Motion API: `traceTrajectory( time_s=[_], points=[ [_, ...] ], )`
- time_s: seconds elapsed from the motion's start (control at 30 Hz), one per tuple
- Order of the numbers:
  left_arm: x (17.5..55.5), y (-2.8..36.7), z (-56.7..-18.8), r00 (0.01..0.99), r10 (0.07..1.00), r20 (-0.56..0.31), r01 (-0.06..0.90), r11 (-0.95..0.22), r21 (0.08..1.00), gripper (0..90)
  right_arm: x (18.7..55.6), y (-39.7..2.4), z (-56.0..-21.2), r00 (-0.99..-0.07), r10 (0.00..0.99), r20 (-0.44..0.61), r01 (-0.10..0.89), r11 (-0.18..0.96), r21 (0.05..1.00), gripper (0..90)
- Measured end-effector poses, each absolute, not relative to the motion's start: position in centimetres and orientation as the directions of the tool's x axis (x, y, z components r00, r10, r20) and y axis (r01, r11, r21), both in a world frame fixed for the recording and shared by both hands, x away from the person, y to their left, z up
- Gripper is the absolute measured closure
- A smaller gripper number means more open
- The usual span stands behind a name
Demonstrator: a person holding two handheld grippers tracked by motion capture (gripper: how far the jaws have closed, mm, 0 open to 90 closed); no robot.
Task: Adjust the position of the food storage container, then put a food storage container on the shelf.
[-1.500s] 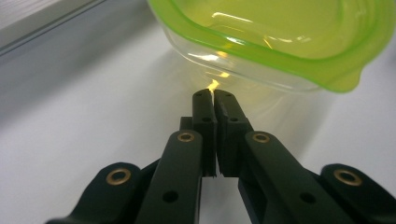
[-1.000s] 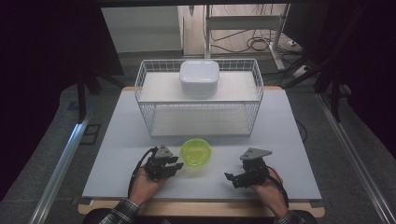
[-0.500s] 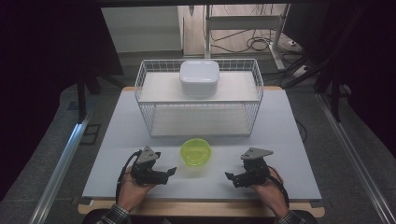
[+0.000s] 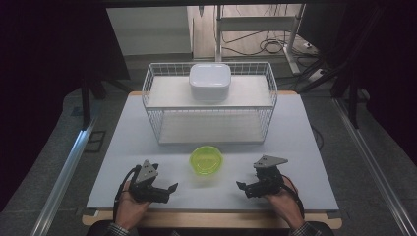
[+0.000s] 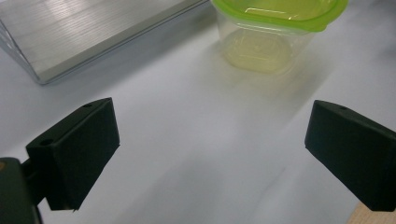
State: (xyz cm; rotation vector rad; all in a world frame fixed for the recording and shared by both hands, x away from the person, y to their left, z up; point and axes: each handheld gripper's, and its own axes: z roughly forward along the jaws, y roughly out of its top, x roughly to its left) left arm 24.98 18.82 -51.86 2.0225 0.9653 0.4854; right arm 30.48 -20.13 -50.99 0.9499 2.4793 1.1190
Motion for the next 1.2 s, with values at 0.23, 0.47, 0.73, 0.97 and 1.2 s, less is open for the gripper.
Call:
traceTrajectory(
  time_s=[0.23, 0.47, 0.73, 0.97, 1.2],
  points=[
    [25.0, 19.0, -52.1, 0.633, 0.774, 0.0, 0.453, -0.371, 0.811, 2.1, 30.7, -20.1, -51.1, -0.741, 0.67, 0.043, 0.459, 0.458, 0.761, 1.9],
    [25.1, 18.8, -52.2, 0.638, 0.77, 0.015, 0.447, -0.385, 0.807, 2.1, 31.4, -19.7, -50.6, -0.744, 0.663, 0.081, 0.479, 0.445, 0.757, 2.1],
    [25.2, 18.6, -52.3, 0.642, 0.766, 0.018, 0.445, -0.392, 0.805, 2.1, 33.3, -18.7, -49.5, -0.718, 0.662, 0.216, 0.576, 0.39, 0.718, 5.3],
    [25.2, 18.3, -52.4, 0.642, 0.766, 0.025, 0.447, -0.401, 0.8, 2.1, 35.5, -18.1, -48.7, -0.687, 0.645, 0.335, 0.647, 0.333, 0.686, 23.9],
    [25.2, 18.2, -52.5, 0.647, 0.762, 0.033, 0.445, -0.413, 0.795, 2.2, 37.2, -16.7, -48.4, -0.678, 0.616, 0.401, 0.674, 0.304, 0.673, 36.5]
  ],
)
